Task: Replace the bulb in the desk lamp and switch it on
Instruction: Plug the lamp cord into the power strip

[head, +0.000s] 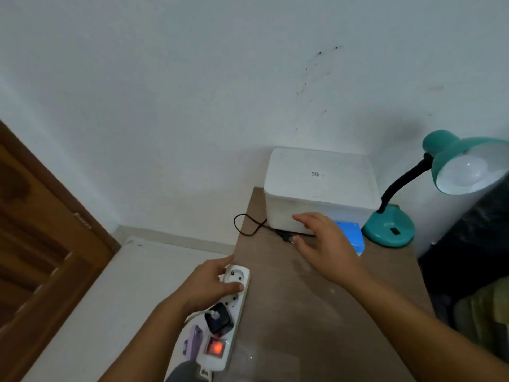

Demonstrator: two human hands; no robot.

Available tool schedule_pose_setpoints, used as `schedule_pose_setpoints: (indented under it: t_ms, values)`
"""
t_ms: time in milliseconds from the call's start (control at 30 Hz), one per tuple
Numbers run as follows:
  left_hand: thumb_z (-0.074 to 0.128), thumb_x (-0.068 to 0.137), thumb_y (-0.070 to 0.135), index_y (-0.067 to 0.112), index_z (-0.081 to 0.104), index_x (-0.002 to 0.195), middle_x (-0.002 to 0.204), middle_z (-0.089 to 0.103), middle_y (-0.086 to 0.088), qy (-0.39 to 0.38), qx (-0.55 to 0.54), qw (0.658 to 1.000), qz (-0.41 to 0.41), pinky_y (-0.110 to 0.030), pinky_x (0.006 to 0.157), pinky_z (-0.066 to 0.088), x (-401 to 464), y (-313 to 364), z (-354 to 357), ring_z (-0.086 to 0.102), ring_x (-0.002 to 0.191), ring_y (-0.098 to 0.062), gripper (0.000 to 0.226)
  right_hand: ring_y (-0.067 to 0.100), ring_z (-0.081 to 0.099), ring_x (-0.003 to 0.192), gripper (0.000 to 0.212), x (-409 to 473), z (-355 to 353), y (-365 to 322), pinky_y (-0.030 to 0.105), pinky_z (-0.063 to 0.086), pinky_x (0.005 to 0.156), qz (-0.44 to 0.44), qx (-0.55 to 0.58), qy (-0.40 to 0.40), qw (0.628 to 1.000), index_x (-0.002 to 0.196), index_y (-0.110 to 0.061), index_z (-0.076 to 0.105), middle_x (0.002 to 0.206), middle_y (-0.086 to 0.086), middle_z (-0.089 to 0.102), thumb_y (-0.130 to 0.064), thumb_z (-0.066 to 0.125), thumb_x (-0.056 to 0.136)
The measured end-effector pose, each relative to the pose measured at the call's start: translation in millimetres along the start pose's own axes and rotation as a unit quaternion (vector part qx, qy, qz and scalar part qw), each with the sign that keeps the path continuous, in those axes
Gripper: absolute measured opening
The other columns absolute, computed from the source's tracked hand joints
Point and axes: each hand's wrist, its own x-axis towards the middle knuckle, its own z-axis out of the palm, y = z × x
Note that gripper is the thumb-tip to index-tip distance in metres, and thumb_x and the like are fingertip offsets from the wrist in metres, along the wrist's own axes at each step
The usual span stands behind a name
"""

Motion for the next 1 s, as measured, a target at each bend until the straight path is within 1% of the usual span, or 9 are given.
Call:
schedule_pose_setpoints:
  t_ms: [100,233,333,433,500,600,800,933,1000]
  values:
    - [0.085,0.077,0.016,0.043,0.056,0.128,0.112,0.07,0.025,-0.027,-0.017,0.999,0.006,-0.015,0.08,0.056,-2,-12,-3,0.067,0.095,0.009,0.064,0.017,0.055,0.117,0.045,7,27,1,0.022,0.039,0.098,0.03,-0.018,-0.045,0.998,0.132,-0.016,0.058,0.126,0.001,0.06,-0.023,0.065,0.088]
    - [0.087,0.074,0.011,0.032,0.051,0.142,0.115,0.069,0.018,-0.026,-0.047,0.999,-0.002,-0.011,0.068,0.054,-1,-27,0,0.066,0.098,0.007,0.08,0.02,0.051,0.123,0.049,11,60,15,0.029,0.038,0.104,0.088,-0.038,-0.098,0.991,0.135,-0.015,0.054,0.132,0.003,0.056,-0.023,0.063,0.088]
    - [0.087,0.075,0.013,0.036,0.047,0.142,0.11,0.065,0.02,-0.01,-0.054,0.998,0.009,-0.007,0.066,0.051,0,-32,2,0.063,0.091,0.015,0.081,0.023,0.046,0.128,0.056,17,76,22,0.033,0.035,0.11,0.111,-0.075,-0.125,0.983,0.142,-0.015,0.048,0.143,0.003,0.049,-0.024,0.059,0.088]
    - [0.079,0.085,0.024,0.044,0.047,0.135,0.114,0.062,0.022,0.019,-0.051,0.998,0.023,-0.004,0.075,0.05,1,-37,6,0.055,0.084,0.029,0.063,0.025,0.045,0.127,0.059,23,85,26,0.034,0.037,0.107,0.115,-0.111,-0.137,0.978,0.143,-0.015,0.045,0.145,0.004,0.048,-0.027,0.057,0.087]
    - [0.071,0.092,0.029,0.041,0.051,0.138,0.117,0.058,0.024,0.048,-0.045,0.997,0.033,0.004,0.077,0.043,1,-40,9,0.051,0.083,0.031,0.052,0.026,0.044,0.129,0.062,24,90,28,0.034,0.036,0.108,0.119,-0.13,-0.148,0.973,0.145,-0.015,0.042,0.147,0.005,0.046,-0.032,0.057,0.087]
    - [0.072,0.091,0.029,0.035,0.056,0.138,0.117,0.062,0.022,0.074,-0.075,0.994,0.026,0.006,0.071,0.038,5,-46,13,0.054,0.087,0.029,0.051,0.026,0.042,0.13,0.062,24,94,30,0.036,0.036,0.11,0.123,-0.146,-0.152,0.97,0.146,-0.014,0.041,0.147,0.005,0.044,-0.032,0.057,0.088]
    - [0.077,0.086,0.024,0.039,0.062,0.13,0.1,0.067,0.028,0.083,-0.134,0.987,0.012,0.003,0.068,0.042,8,-51,17,0.059,0.094,0.024,0.049,0.027,0.051,0.117,0.049,23,97,31,0.038,0.044,0.1,0.115,-0.132,-0.118,0.978,0.135,-0.018,0.055,0.126,0.008,0.056,-0.029,0.062,0.088]
    - [0.077,0.087,0.025,0.047,0.059,0.127,0.105,0.069,0.023,0.079,-0.14,0.987,0.012,0.003,0.069,0.043,7,-52,18,0.059,0.095,0.023,0.05,0.025,0.054,0.111,0.038,22,98,28,0.037,0.047,0.094,0.131,-0.109,-0.118,0.978,0.127,-0.017,0.062,0.117,0.008,0.058,-0.03,0.063,0.091]
    - [0.076,0.087,0.026,0.048,0.058,0.128,0.106,0.069,0.023,0.077,-0.143,0.987,0.008,0.003,0.067,0.043,6,-51,18,0.059,0.096,0.02,0.05,0.024,0.057,0.103,0.028,22,99,26,0.033,0.047,0.084,0.152,-0.085,-0.123,0.977,0.116,-0.017,0.067,0.11,0.007,0.059,-0.028,0.065,0.09]
